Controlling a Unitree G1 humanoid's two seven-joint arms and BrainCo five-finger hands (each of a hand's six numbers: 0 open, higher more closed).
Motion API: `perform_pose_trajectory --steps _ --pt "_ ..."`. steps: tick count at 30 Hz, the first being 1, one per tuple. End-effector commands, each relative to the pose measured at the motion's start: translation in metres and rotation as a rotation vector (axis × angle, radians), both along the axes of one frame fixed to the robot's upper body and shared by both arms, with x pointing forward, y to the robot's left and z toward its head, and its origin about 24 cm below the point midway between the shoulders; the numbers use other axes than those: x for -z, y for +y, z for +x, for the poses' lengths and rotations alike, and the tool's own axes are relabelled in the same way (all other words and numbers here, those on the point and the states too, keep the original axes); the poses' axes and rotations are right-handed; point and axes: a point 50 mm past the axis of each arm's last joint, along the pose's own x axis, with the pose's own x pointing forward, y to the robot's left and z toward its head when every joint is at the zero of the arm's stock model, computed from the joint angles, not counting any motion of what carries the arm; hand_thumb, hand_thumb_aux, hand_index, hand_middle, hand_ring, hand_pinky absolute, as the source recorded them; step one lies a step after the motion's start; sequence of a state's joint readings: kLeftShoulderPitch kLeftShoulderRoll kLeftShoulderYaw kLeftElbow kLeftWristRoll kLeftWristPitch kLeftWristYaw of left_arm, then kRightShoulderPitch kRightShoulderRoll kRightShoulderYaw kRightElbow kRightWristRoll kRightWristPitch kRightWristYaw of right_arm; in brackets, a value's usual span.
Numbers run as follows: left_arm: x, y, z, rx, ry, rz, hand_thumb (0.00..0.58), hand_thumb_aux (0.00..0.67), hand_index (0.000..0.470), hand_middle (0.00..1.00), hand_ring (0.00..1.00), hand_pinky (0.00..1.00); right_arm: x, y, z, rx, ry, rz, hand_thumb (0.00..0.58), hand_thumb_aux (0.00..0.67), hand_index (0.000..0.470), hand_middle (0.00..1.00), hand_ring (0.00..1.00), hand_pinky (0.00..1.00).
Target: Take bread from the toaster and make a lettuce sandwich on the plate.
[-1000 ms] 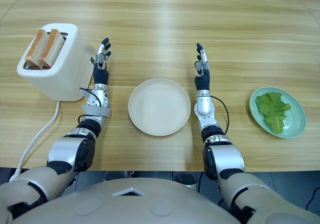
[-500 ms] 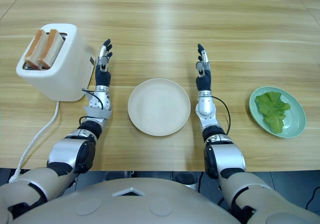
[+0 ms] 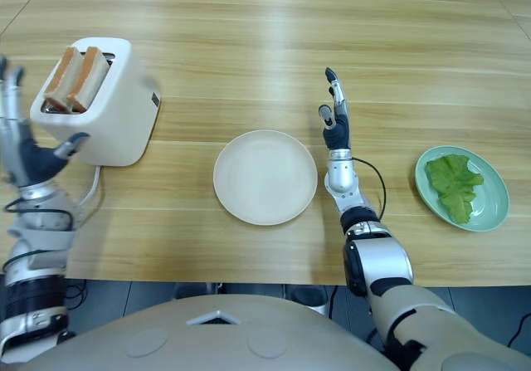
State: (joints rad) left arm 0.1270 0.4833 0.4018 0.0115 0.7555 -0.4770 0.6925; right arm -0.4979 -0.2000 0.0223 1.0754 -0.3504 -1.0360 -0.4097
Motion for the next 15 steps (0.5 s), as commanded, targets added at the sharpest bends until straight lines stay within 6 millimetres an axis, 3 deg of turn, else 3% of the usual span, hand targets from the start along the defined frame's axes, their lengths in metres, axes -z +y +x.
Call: perform_pose_trajectory --steps 1,6,15 --pt "0.003 0.027 -0.006 -0.137 0.090 0.016 0.000 0.000 0.000 0.00 0.00 0.00 -0.012 0.003 -0.006 -0.057 -0.100 -0.088 0.000 0.000 0.000 0.00 0.00 0.00" --pt "0.020 0.059 0.013 -0.226 0.273 -0.031 0.000 0.000 0.000 0.00 0.00 0.00 -0.033 0.000 -0.018 -0.098 -0.205 -0.174 0.000 0.000 0.000 0.00 0.00 0.00" --pt "0.019 0.058 0.059 -0.185 0.354 -0.048 0.000 0.000 0.000 0.00 0.00 0.00 -0.050 0.000 -0.034 -0.132 -0.232 -0.228 0.000 0.000 0.000 0.00 0.00 0.00"
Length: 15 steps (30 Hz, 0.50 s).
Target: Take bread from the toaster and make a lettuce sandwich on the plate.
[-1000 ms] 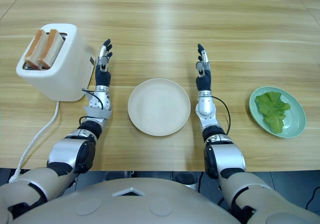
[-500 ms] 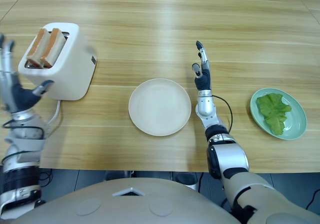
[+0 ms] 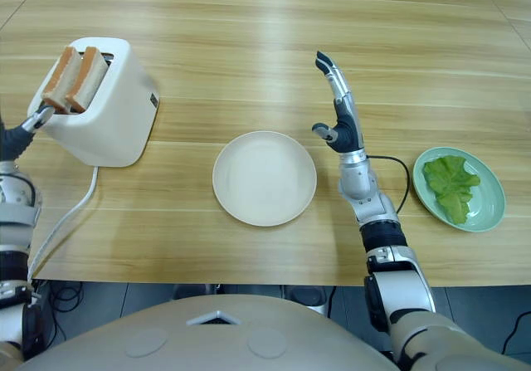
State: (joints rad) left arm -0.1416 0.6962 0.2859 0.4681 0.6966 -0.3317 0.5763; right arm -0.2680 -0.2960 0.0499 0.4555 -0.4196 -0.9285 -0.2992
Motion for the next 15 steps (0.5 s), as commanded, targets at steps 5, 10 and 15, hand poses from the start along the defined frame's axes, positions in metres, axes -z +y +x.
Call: perform_pose_trajectory --steps 5,10,15 --pt "0.015 0.003 0.018 -0.002 0.094 -0.059 0.000 0.000 0.000 0.00 0.00 0.00 0.003 -0.003 -0.006 0.019 0.039 -0.028 0.000 0.000 0.000 0.00 0.00 0.00" --pt "0.022 0.006 0.021 -0.015 0.161 -0.071 0.128 0.079 0.054 0.00 0.00 0.00 0.006 -0.003 -0.011 0.024 0.052 -0.031 0.000 0.000 0.000 0.00 0.00 0.00" --pt "0.035 0.013 0.014 -0.045 0.191 -0.105 0.387 0.284 0.195 0.00 0.00 0.00 0.007 -0.009 -0.015 0.039 0.057 -0.032 0.000 0.000 0.000 0.00 0.00 0.00"
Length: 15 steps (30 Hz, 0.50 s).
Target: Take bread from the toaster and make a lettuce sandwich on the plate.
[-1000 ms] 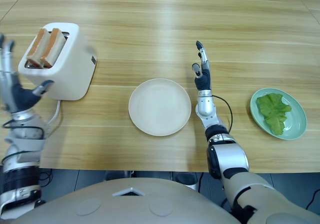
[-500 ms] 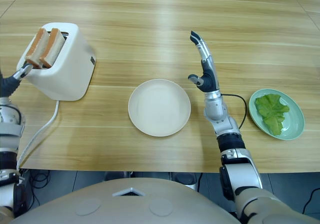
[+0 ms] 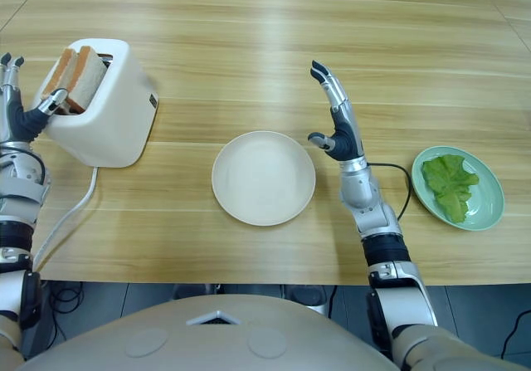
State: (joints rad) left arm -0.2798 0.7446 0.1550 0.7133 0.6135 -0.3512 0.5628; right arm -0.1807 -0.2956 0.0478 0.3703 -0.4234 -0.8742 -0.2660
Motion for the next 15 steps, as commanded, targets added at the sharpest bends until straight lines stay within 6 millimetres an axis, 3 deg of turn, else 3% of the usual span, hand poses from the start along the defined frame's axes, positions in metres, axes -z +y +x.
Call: perform_pose_trajectory --steps 1,2,3,4,5,6,8,10,11,15 --pt "0.023 0.006 -0.008 -0.035 0.095 -0.030 0.447 0.349 0.240 0.00 0.00 0.00 -0.003 -0.009 -0.003 0.030 0.002 -0.004 0.000 0.000 0.000 0.00 0.00 0.00" --pt "0.025 0.005 -0.008 -0.034 0.098 -0.031 0.447 0.349 0.240 0.00 0.00 0.00 -0.003 -0.011 -0.004 0.035 0.003 -0.003 0.000 0.000 0.000 0.00 0.00 0.00" --pt "0.026 0.005 -0.008 -0.028 0.103 -0.031 0.519 0.452 0.310 0.00 0.00 0.00 -0.003 -0.012 -0.005 0.040 0.004 -0.002 0.000 0.000 0.000 0.00 0.00 0.00" --pt "0.027 0.004 -0.007 -0.021 0.111 -0.030 0.542 0.499 0.343 0.00 0.00 0.00 -0.003 -0.013 -0.005 0.042 0.005 -0.001 0.000 0.000 0.000 0.00 0.00 0.00" --pt "0.028 0.002 -0.006 -0.013 0.123 -0.029 0.571 0.589 0.404 0.00 0.00 0.00 -0.003 -0.013 -0.006 0.043 0.006 0.000 0.000 0.000 0.000 0.00 0.00 0.00" --pt "0.029 0.002 -0.006 -0.008 0.132 -0.029 0.571 0.589 0.404 0.00 0.00 0.00 -0.003 -0.013 -0.007 0.044 0.007 0.000 0.000 0.000 0.000 0.00 0.00 0.00" --pt "0.032 0.002 -0.006 -0.005 0.141 -0.029 0.580 0.662 0.455 0.00 0.00 0.00 -0.002 -0.012 -0.007 0.043 0.010 0.001 0.000 0.000 0.000 0.00 0.00 0.00" --pt "0.034 0.000 -0.006 0.008 0.144 -0.036 0.579 0.646 0.444 0.00 0.00 0.00 -0.001 -0.012 -0.008 0.045 0.014 0.001 0.000 0.000 0.000 0.00 0.00 0.00" --pt "0.035 -0.001 -0.006 0.016 0.146 -0.040 0.575 0.607 0.417 0.00 0.00 0.00 -0.001 -0.013 -0.008 0.046 0.015 0.001 0.000 0.000 0.000 0.00 0.00 0.00" --pt "0.041 -0.005 -0.006 0.035 0.157 -0.046 0.574 0.604 0.415 0.00 0.00 0.00 -0.001 -0.015 -0.010 0.053 0.019 0.000 0.000 0.000 0.000 0.00 0.00 0.00"
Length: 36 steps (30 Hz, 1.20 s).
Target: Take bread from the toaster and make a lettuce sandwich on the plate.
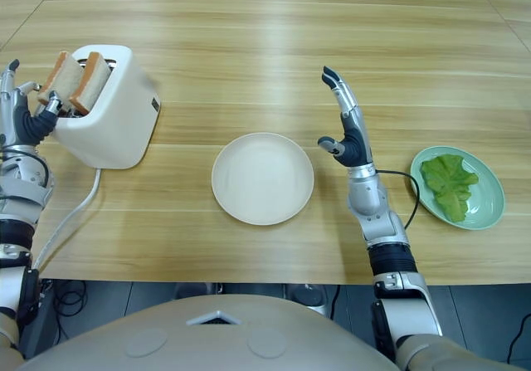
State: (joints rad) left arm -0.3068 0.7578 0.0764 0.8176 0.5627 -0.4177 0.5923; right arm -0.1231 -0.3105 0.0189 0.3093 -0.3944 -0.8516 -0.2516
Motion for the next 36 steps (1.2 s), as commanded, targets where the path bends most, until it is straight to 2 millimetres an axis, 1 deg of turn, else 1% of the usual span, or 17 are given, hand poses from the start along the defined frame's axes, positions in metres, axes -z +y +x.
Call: perform_pose_trajectory --steps 1,3,4,6,7,8,9,10,17,20,23,25,27,29,32,34,36 --pt "0.029 -0.004 -0.007 0.009 0.129 -0.010 0.577 0.625 0.429 0.00 0.00 0.00 -0.001 -0.004 -0.001 0.016 0.009 -0.009 0.000 0.000 0.000 0.00 0.00 0.00" --pt "0.028 -0.006 -0.006 0.018 0.118 -0.004 0.577 0.625 0.429 0.00 0.00 0.00 -0.001 -0.004 -0.002 0.018 0.009 -0.007 0.000 0.000 0.000 0.00 0.00 0.00" --pt "0.025 -0.006 -0.004 0.017 0.091 -0.002 0.580 0.670 0.460 0.00 0.00 0.00 -0.001 -0.004 -0.002 0.018 0.009 -0.004 0.000 0.000 0.000 0.00 0.00 0.00" --pt "0.016 -0.006 -0.002 0.002 0.004 -0.025 0.580 0.670 0.460 0.00 0.00 0.00 0.000 -0.003 -0.001 0.024 0.008 0.007 0.000 0.000 0.000 0.00 0.00 0.00" --pt "0.012 -0.006 -0.001 -0.005 -0.035 -0.042 0.580 0.670 0.460 0.13 0.13 0.13 0.000 -0.003 -0.001 0.027 0.009 0.014 0.000 0.000 0.000 0.00 0.00 0.00" --pt "0.007 -0.007 0.001 -0.009 -0.076 -0.054 0.580 0.670 0.460 0.13 0.13 0.13 0.001 -0.002 -0.001 0.031 0.011 0.021 0.000 0.000 0.000 0.00 0.00 0.00" --pt "0.003 -0.007 0.004 -0.009 -0.106 -0.068 0.580 0.670 0.460 0.24 0.24 0.24 0.001 -0.002 -0.001 0.035 0.013 0.026 0.000 0.000 0.000 0.00 0.00 0.00" --pt "-0.001 -0.008 0.006 -0.008 -0.132 -0.080 0.580 0.670 0.460 1.00 1.00 1.00 0.002 -0.002 -0.001 0.040 0.015 0.030 0.000 0.000 0.000 0.00 0.00 0.00" --pt "-0.023 -0.020 0.024 0.005 -0.292 -0.096 0.580 0.670 0.460 1.00 1.00 1.00 0.008 -0.004 0.002 0.077 0.030 0.068 0.000 0.000 0.000 0.00 0.00 0.00" --pt "-0.036 -0.017 0.027 -0.019 -0.403 -0.129 0.580 0.670 0.460 1.00 1.00 1.00 0.009 -0.005 0.004 0.091 0.033 0.085 0.000 0.000 0.000 0.00 0.00 0.00" --pt "-0.055 -0.016 0.024 -0.024 -0.590 -0.197 0.580 0.670 0.460 1.00 1.00 1.00 0.010 -0.006 0.005 0.108 0.032 0.097 0.000 0.000 0.000 0.00 0.00 0.00" --pt "-0.073 -0.016 0.017 0.002 -0.773 -0.249 0.580 0.670 0.460 1.00 1.00 1.00 0.011 -0.008 0.007 0.130 0.035 0.099 0.000 0.000 0.000 0.00 0.00 0.00" --pt "-0.089 -0.023 0.006 0.079 -0.915 -0.278 0.580 0.670 0.460 1.00 1.00 1.00 0.015 -0.015 0.010 0.180 0.053 0.079 0.000 0.000 0.000 0.00 0.00 0.00" --pt "-0.104 -0.043 -0.005 0.225 -0.994 -0.290 0.580 0.670 0.460 1.00 1.00 1.00 0.020 -0.030 0.012 0.270 0.077 0.052 0.000 0.000 0.000 0.00 0.00 0.00" --pt "-0.111 -0.096 -0.017 0.516 -0.949 -0.313 0.580 0.670 0.460 1.00 1.00 1.00 0.026 -0.062 0.010 0.439 0.101 -0.021 0.000 0.000 0.000 0.00 0.00 0.00" --pt "-0.101 -0.133 -0.022 0.700 -0.814 -0.369 0.580 0.670 0.460 1.00 1.00 1.00 0.027 -0.084 0.007 0.553 0.111 -0.078 0.000 0.000 0.000 0.00 0.00 0.00" --pt "-0.082 -0.161 -0.025 0.826 -0.657 -0.463 0.580 0.670 0.460 1.00 1.00 1.00 0.026 -0.104 0.002 0.651 0.119 -0.134 0.000 0.000 0.000 0.00 0.00 0.00"
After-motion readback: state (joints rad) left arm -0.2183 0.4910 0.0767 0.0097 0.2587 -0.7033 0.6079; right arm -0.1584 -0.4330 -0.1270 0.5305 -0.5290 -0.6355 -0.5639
